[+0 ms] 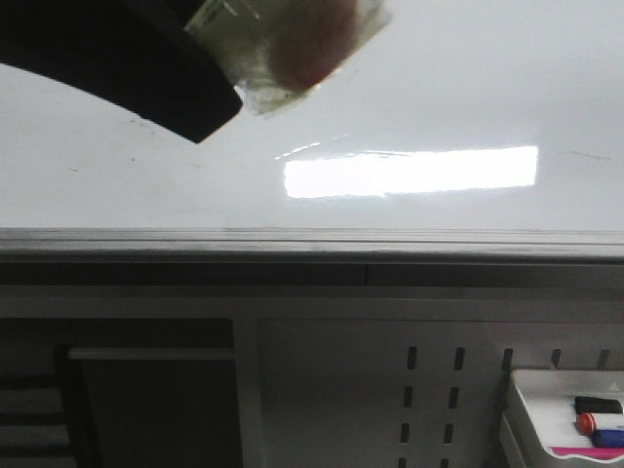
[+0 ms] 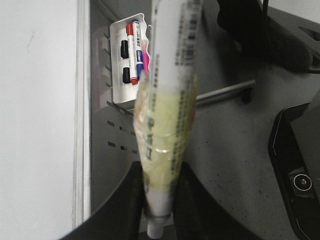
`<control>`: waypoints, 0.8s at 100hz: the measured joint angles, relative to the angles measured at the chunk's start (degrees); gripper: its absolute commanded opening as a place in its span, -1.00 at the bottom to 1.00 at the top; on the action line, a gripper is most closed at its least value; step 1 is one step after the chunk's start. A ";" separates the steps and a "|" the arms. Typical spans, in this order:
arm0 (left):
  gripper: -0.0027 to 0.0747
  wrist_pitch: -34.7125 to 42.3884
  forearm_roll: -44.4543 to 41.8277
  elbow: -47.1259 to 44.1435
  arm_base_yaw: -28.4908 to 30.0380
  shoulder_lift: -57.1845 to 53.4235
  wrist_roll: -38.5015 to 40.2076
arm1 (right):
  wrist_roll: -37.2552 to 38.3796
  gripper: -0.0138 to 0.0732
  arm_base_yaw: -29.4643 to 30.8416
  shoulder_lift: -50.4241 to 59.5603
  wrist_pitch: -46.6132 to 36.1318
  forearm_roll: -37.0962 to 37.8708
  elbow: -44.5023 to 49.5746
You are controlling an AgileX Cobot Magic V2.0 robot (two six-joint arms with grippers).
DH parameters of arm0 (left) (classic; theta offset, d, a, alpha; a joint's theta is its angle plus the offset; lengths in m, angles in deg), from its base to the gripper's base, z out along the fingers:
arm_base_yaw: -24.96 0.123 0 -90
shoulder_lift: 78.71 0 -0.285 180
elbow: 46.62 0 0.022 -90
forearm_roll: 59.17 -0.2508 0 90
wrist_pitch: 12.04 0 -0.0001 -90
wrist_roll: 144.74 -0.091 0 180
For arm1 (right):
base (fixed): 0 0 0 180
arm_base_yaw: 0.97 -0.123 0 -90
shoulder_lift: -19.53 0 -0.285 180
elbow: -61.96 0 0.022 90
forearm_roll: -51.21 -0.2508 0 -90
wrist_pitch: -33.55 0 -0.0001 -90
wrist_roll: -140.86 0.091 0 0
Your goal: Write number 4 on whiteboard
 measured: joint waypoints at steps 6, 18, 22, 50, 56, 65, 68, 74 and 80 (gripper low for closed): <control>-0.98 0.44 0.00 0.00 -0.04 0.00 0.00 | -0.04 0.50 -2.47 -0.99 -0.31 0.00 0.00; -0.98 0.78 0.00 0.00 -0.04 0.00 0.00 | -0.04 0.50 -6.01 -2.91 -2.62 -0.23 0.00; -0.98 0.78 0.00 0.00 -0.04 0.00 0.00 | -0.04 0.50 -6.46 -3.65 -3.76 -0.46 0.00; -0.98 0.78 0.00 0.00 -0.04 -0.68 0.00 | -0.04 0.49 -6.81 -8.44 -9.01 -1.07 0.00; -0.98 0.78 0.00 0.00 -0.04 -1.36 -0.08 | -0.04 0.49 -6.81 -9.02 -9.01 -1.91 0.00; -0.98 0.78 0.00 0.00 -0.04 -1.86 -0.08 | -0.04 0.48 -6.81 -9.39 -9.08 -2.84 0.00; -0.98 0.78 0.00 0.00 -0.04 -1.98 -0.08 | -0.04 0.45 -6.81 -9.39 -9.13 -3.08 0.00; -0.98 0.78 0.00 0.00 -0.04 -2.10 -0.08 | -0.04 0.35 -6.81 -9.39 -9.52 -3.49 0.00; -0.98 0.78 0.00 0.00 -0.04 -2.10 -0.08 | -0.04 0.20 -6.81 -9.39 -9.82 -4.37 0.00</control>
